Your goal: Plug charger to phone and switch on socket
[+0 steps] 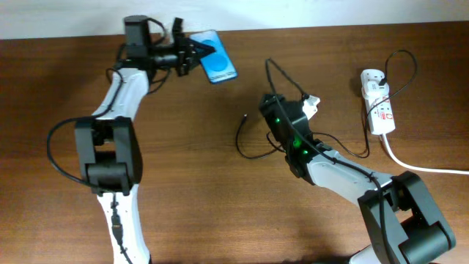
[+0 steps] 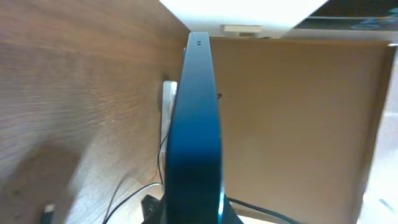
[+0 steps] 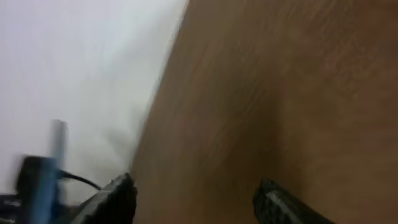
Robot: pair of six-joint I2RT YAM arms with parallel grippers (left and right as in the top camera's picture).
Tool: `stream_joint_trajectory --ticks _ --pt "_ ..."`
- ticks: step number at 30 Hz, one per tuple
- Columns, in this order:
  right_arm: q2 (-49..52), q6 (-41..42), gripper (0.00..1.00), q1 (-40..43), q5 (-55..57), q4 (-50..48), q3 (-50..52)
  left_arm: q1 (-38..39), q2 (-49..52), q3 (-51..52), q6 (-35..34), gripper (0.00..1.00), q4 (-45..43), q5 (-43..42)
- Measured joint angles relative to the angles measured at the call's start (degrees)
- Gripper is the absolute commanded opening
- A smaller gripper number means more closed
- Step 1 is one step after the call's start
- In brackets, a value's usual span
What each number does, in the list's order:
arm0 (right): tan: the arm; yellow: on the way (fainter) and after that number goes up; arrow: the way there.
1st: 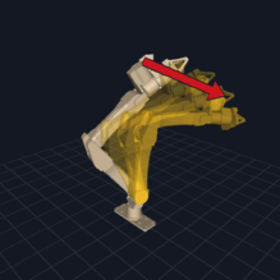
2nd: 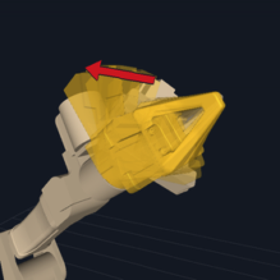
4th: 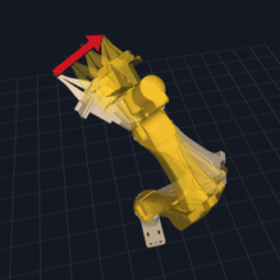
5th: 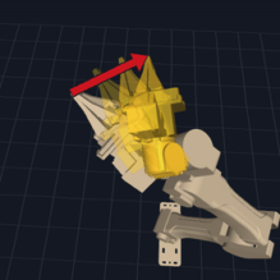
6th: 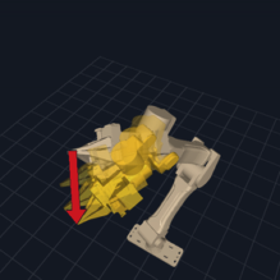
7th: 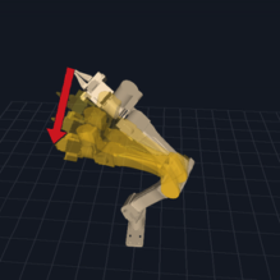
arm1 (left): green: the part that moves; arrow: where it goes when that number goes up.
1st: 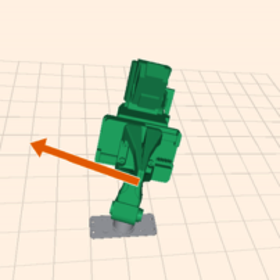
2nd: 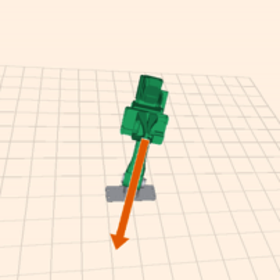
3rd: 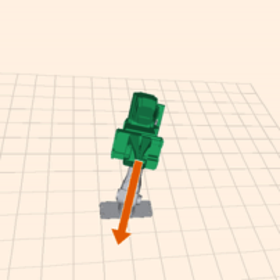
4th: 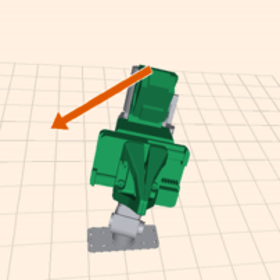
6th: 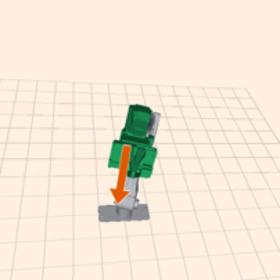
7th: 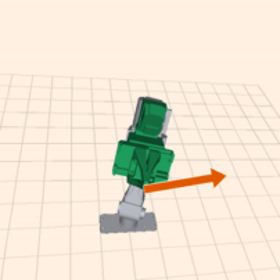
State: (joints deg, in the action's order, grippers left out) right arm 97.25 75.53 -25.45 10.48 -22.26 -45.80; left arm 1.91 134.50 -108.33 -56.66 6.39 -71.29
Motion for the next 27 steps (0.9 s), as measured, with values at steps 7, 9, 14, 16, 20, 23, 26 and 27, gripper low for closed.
stream_joint_trajectory --ticks 7,9,14,16,20,23,26,27 --pt "0.2 -22.9 0.50 0.4 -11.7 17.9 -6.2 -3.8 0.0 0.0 1.2 0.00 0.0 -14.3" --pt "0.5 -30.7 0.49 0.9 -13.6 35.1 -20.1 -3.8 0.0 0.0 2.3 0.00 0.0 -14.8" --pt "1.0 -33.8 0.38 2.1 -16.3 38.8 -24.1 -9.1 0.0 0.0 3.1 0.00 0.0 -12.3" --pt "4.3 -34.0 0.32 2.1 -19.0 39.3 -26.1 -11.7 0.0 0.0 3.2 0.00 0.0 -12.2" --pt "18.4 -34.2 0.30 2.1 -26.9 44.4 -37.4 -13.5 0.0 0.0 3.2 0.00 0.0 -11.8" --pt "23.6 -34.0 0.29 2.1 -28.8 45.2 -37.7 -13.0 0.0 0.0 3.2 0.00 0.0 -11.8" --pt "24.5 -33.5 0.29 2.1 -28.8 46.2 -37.7 -12.8 0.0 0.0 3.2 0.00 0.0 -11.8" --pt "24.7 -33.5 0.29 2.1 -28.8 46.6 -37.7 -12.6 0.0 0.0 3.2 0.00 0.0 -11.8"
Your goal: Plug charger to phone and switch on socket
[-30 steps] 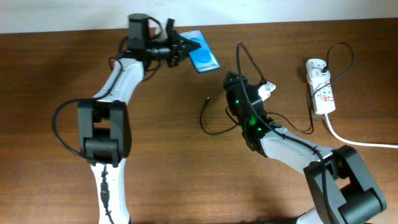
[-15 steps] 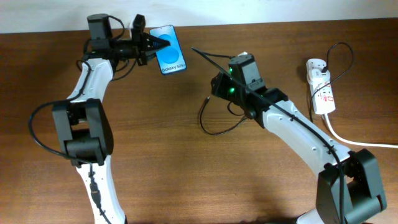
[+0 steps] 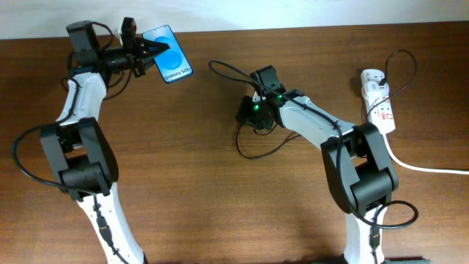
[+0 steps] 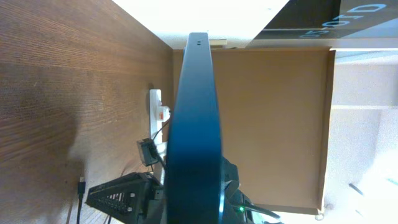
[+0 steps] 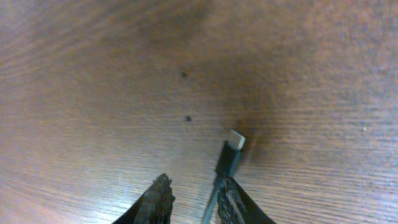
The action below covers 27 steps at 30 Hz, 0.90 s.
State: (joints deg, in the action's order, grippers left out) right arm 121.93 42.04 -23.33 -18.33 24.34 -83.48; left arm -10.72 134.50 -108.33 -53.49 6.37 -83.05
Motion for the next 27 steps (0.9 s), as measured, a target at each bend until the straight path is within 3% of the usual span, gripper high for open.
stream_joint_trajectory --ticks 13,21,25,27 --pt "2.0 3.1 0.15 -1.3 3.5 0.5 -0.7 0.9 0.0 0.0 0.0 0.00 0.0 0.0" --pt "2.6 3.3 0.20 -1.4 3.7 1.4 -1.7 1.0 0.0 0.0 0.0 0.00 0.0 0.0" --pt "2.6 4.3 0.20 -3.7 10.1 2.2 -2.3 1.0 0.0 0.0 0.0 0.00 0.0 0.0" --pt "2.6 5.9 0.04 -4.5 12.3 2.3 -2.5 1.0 0.0 0.0 0.0 0.00 0.0 0.0"
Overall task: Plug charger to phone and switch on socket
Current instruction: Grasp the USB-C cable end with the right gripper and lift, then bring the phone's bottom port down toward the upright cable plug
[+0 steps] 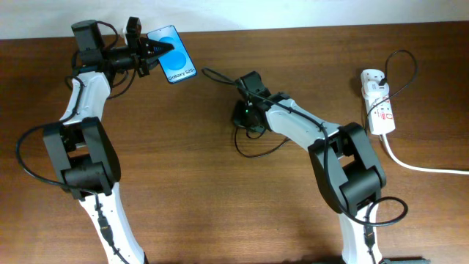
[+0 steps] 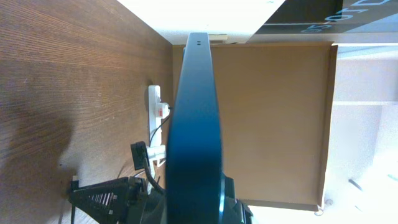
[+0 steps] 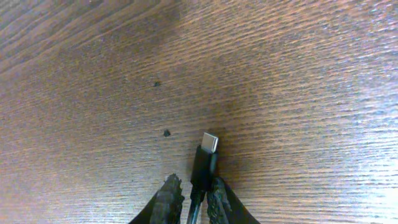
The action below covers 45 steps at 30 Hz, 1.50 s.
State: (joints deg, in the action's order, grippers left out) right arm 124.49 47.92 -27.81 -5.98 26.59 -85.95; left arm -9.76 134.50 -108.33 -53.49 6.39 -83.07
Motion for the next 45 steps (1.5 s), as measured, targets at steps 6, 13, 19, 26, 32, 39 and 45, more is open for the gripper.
stream_joint_trajectory --ticks 6,13,19,26,32,39,45 --pt "0.3 -10.7 0.04 1.7 -11.2 -5.2 0.8 0.0 0.0 0.0 0.0 0.00 0.0 -0.1" --pt "-15.1 -35.1 0.04 4.4 -35.7 -0.1 1.2 0.1 0.0 0.0 1.3 0.00 0.0 -1.3" --pt "-26.4 -38.9 0.04 4.8 -37.5 12.3 1.3 3.7 0.0 0.0 4.1 0.00 -0.1 -4.5" --pt "-47.4 -35.8 0.04 11.0 -37.1 6.0 18.4 7.9 0.0 0.0 4.9 0.00 -0.1 -5.0" --pt "-53.5 -17.6 0.04 16.3 -43.5 -28.3 44.1 14.4 0.0 0.0 7.4 0.00 -0.1 -5.1" --pt "-45.9 -1.3 0.04 16.4 -45.2 -55.7 53.3 16.4 0.0 0.0 8.5 0.00 -0.2 -5.0" --pt "-36.4 2.1 0.04 15.4 -47.7 -68.7 53.6 17.8 0.0 0.0 8.5 0.00 -0.2 -5.0"
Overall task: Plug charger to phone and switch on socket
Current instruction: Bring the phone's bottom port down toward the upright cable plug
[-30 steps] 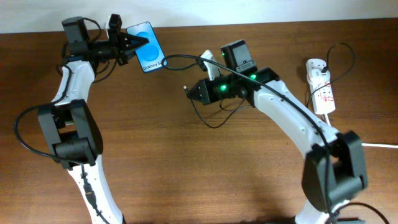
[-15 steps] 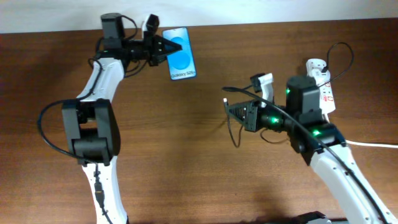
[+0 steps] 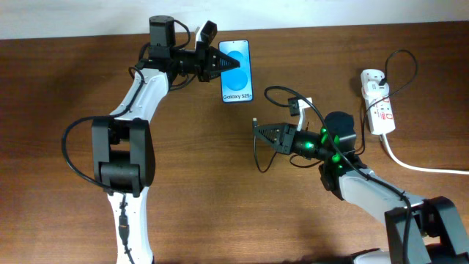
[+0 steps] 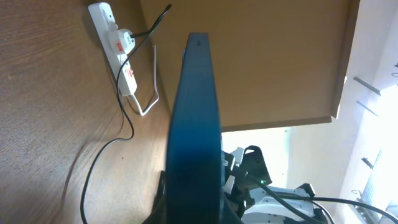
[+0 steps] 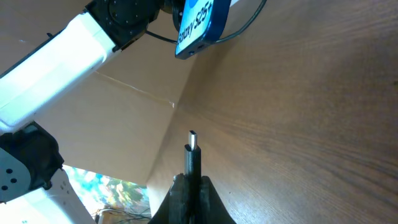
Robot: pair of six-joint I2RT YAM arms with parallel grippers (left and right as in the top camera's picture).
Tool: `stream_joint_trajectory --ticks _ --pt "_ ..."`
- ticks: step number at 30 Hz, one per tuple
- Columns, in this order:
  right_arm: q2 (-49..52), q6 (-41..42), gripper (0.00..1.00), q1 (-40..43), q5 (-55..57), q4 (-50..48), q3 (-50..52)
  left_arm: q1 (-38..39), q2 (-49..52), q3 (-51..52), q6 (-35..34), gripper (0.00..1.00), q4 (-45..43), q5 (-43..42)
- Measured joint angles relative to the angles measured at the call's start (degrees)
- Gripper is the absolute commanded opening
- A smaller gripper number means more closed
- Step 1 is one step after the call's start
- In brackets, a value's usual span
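My left gripper (image 3: pixel 212 60) is shut on the top end of a blue phone (image 3: pixel 235 71), held above the table's back middle with its lower end pointing toward me. The left wrist view shows the phone (image 4: pixel 196 124) edge-on. My right gripper (image 3: pixel 265 133) is shut on the black charger plug (image 5: pixel 192 152), whose metal tip points toward the phone (image 5: pixel 199 22). The plug (image 3: pixel 254 120) hangs a short way below the phone's lower end, apart from it. The white socket strip (image 3: pixel 377 100) lies at the right, the charger's cable running to it.
The black charger cable (image 3: pixel 293 95) loops over the table between my right gripper and the socket strip. A white mains lead (image 3: pixel 418 166) leaves the strip toward the right edge. The wall runs along the table's back edge (image 3: pixel 330 26).
My left gripper has carried the phone from the back left to the back middle. My right gripper, then down on the plug at the table, now holds it lifted and aimed at the phone.
My left gripper held the phone near the back middle, then at the back left for two moments. My right gripper was empty near the centre, then stood over the plug on the table, then closed round it. Now phone and plug face each other.
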State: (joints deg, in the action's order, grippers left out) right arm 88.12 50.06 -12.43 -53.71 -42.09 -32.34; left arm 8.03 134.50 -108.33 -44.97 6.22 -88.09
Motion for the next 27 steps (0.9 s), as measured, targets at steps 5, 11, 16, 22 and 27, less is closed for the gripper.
stream_joint_trajectory --ticks 5,11,16,22,27 --pt "0.1 0.6 0.04 0.0 -0.2 -2.6 0.0 1.4 0.0 0.0 0.0 0.00 0.0 0.0" --pt "0.1 0.8 0.04 0.0 0.7 -2.6 0.0 4.1 0.0 0.0 0.0 0.00 0.0 0.5" --pt "0.1 1.2 0.04 0.0 2.0 -3.0 0.0 4.7 0.0 0.0 0.0 0.00 0.0 0.5" --pt "0.1 2.5 0.04 0.0 3.1 -3.0 0.0 5.2 0.0 0.0 0.0 0.00 0.0 0.5" --pt "0.1 2.7 0.04 0.0 3.7 -3.0 0.0 6.4 0.0 0.0 0.0 0.00 0.0 0.5"
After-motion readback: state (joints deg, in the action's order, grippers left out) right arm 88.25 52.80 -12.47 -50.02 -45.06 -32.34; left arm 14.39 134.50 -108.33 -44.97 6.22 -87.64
